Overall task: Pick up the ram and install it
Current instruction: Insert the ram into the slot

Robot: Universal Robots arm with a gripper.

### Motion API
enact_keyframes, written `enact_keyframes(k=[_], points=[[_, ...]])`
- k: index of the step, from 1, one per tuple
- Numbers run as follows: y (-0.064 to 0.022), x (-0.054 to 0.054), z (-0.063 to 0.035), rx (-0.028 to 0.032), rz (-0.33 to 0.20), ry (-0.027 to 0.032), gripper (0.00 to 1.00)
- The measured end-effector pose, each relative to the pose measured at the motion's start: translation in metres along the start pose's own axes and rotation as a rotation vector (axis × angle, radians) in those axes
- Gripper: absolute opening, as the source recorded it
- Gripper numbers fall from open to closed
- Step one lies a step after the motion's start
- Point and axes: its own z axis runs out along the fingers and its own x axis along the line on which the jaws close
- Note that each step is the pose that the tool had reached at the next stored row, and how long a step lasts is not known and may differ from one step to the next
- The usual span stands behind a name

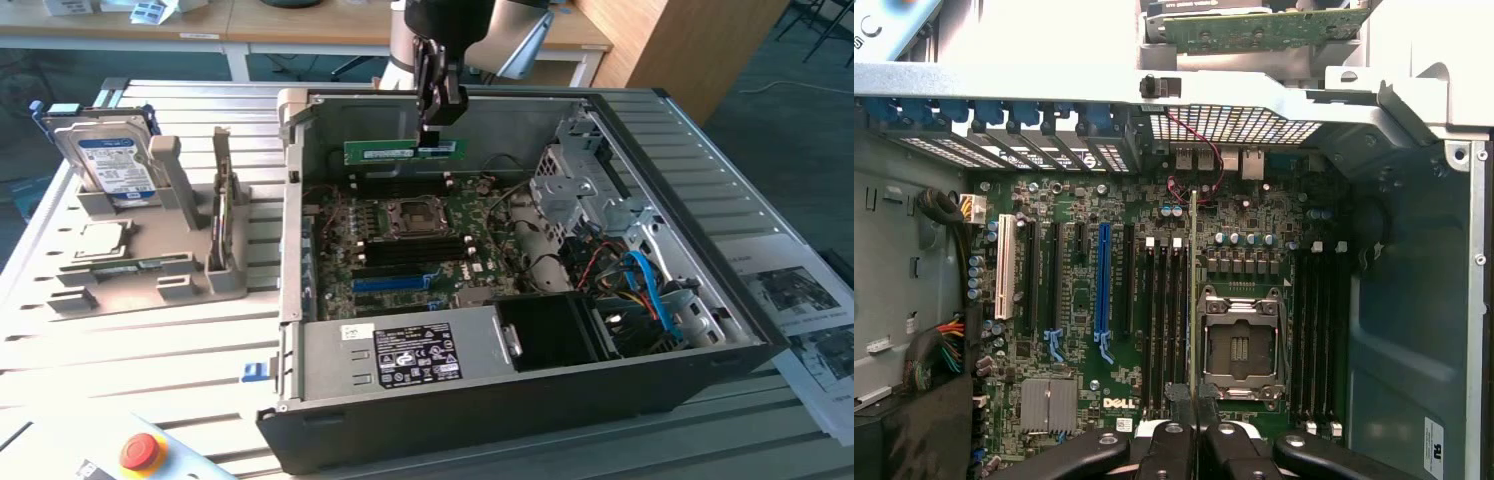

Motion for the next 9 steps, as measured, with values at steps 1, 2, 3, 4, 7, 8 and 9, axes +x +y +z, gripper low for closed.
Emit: enact_keyframes(k=[1,2,3,4,7,8,9], points=[[0.0,0.0,0.0,0.0,0.0,0.0,0.12],[0.0,0.0,0.0,0.0,0.0,0.0,0.12],[0.0,0.0,0.0,0.0,0.0,0.0,0.12],[0.0,0.0,0.0,0.0,0.0,0.0,0.12],[0.0,0.0,0.0,0.0001,0.0,0.0,0.12],[0.0,0.0,0.0,0.0,0.0,0.0,0.12],[0.0,0.0,0.0,0.0,0.0,0.0,0.12]])
